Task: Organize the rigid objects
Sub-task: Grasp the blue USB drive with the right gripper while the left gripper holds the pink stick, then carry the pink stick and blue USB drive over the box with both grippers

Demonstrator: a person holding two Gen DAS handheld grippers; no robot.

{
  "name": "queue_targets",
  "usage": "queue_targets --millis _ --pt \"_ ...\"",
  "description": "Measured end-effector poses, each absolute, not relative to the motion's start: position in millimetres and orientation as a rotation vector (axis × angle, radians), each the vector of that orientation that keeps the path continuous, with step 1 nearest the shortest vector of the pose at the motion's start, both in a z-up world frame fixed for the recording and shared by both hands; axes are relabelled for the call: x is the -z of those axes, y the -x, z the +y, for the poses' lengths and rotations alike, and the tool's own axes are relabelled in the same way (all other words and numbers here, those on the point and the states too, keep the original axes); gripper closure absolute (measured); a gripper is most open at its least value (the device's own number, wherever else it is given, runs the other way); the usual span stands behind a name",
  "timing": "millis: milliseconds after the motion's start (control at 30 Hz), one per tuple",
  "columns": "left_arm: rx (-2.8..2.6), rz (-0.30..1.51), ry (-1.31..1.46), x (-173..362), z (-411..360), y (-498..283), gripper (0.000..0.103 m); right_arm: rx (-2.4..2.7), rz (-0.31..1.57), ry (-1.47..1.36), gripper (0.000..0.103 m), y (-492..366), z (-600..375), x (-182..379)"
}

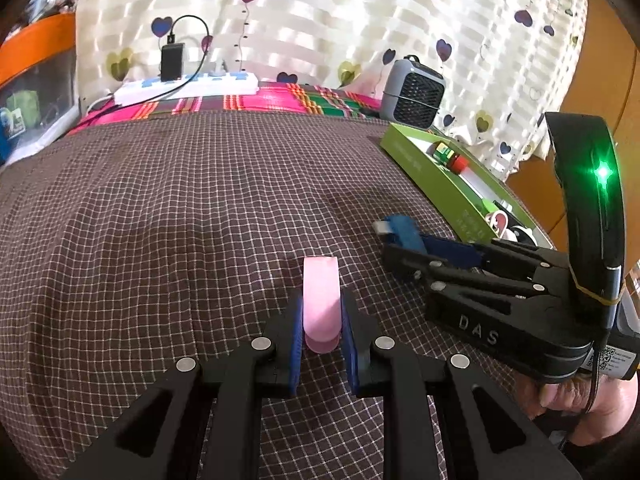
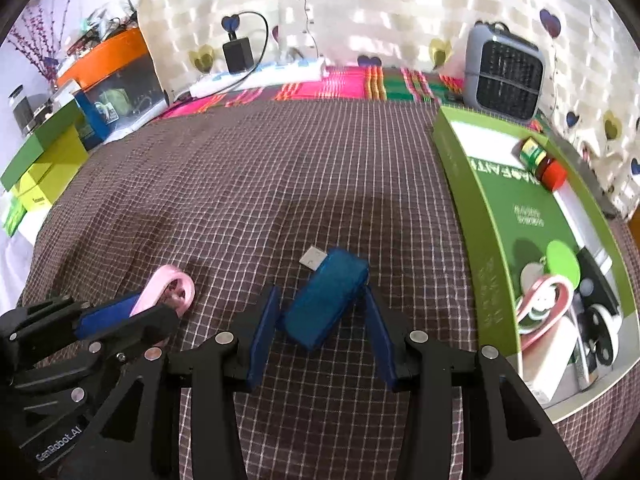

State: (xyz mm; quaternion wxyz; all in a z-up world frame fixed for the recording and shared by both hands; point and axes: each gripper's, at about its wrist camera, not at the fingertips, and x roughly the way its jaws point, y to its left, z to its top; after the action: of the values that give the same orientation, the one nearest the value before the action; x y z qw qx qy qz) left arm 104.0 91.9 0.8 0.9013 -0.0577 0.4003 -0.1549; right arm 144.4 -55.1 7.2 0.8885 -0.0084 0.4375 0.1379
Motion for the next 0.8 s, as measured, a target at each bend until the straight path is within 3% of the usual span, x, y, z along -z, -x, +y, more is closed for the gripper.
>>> queue_targets --millis 100,800 --pt "0.316 0.824 0.106 -2 90 -103 0.086 -0.289 0.904 0.031 0.080 -144 -56 -8" --pt "0.243 0.743 0.117 -37 66 -60 0.086 -0.378 0.737 0.048 0.080 -84 -74 -50"
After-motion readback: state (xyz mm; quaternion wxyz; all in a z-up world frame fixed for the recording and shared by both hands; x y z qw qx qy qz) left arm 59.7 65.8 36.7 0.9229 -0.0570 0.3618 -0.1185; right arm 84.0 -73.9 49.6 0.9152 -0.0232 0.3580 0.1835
